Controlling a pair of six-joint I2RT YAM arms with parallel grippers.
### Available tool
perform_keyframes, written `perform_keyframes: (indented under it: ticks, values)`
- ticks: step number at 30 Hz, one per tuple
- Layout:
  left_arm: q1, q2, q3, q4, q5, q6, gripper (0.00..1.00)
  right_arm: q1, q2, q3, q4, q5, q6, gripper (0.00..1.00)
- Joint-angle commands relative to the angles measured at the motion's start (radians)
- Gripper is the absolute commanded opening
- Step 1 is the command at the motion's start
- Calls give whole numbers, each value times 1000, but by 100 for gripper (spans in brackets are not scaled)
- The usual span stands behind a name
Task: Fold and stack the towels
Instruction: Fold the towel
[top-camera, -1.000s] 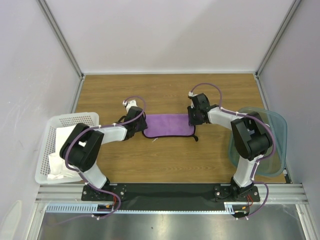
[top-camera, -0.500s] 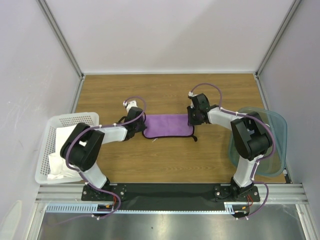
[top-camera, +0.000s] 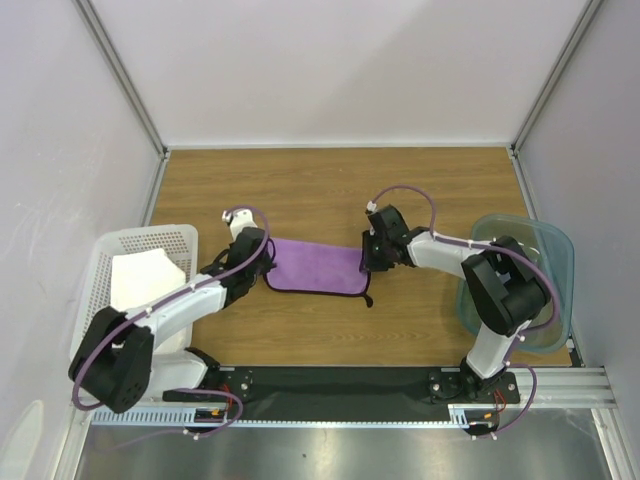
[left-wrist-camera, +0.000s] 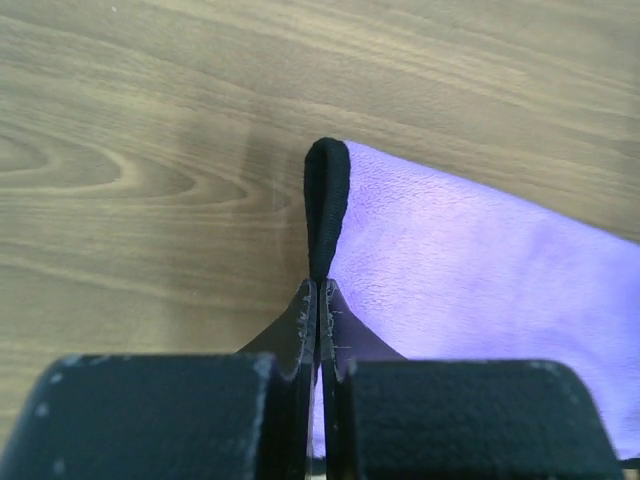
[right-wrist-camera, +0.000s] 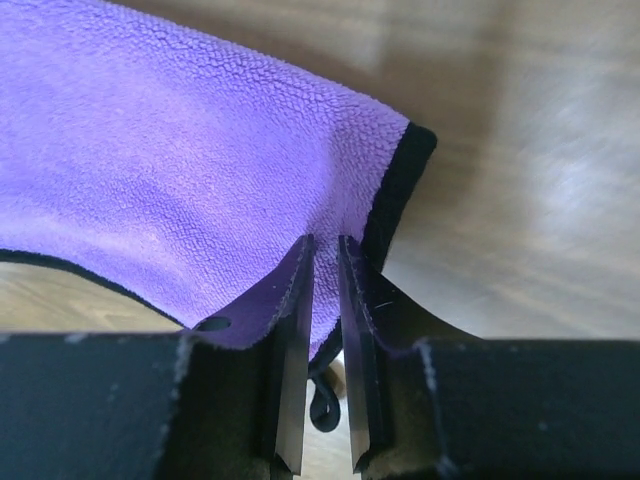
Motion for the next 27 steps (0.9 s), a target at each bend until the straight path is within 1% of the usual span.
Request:
perform_keyframes:
  ticks: [1, 6, 10, 13, 17, 20, 27]
  values:
    - [-37, -54, 3, -76, -82, 33, 0, 23, -35, -28, -60, -3, 82, 21]
    - [-134, -63, 66, -143, -97, 28, 0, 68, -46, -46, 12, 3, 156, 21]
    - [-189, -51, 123, -198, -87, -39, 0, 91, -23, -63, 52, 15, 235, 21]
    - [-217, -11, 172, -211, -62, -76, 0, 103, -8, -92, 91, 3, 278, 21]
    - [-280, 58, 241, -217, -50, -95, 0, 106, -9, -138, 152, -11, 323, 20]
    - [-330, 104, 264, -203, -47, -95, 0, 107, -15, -164, 204, -23, 338, 20]
    - [-389, 208, 304, -156, -39, -144, 0, 106, -19, -178, 264, -30, 335, 20]
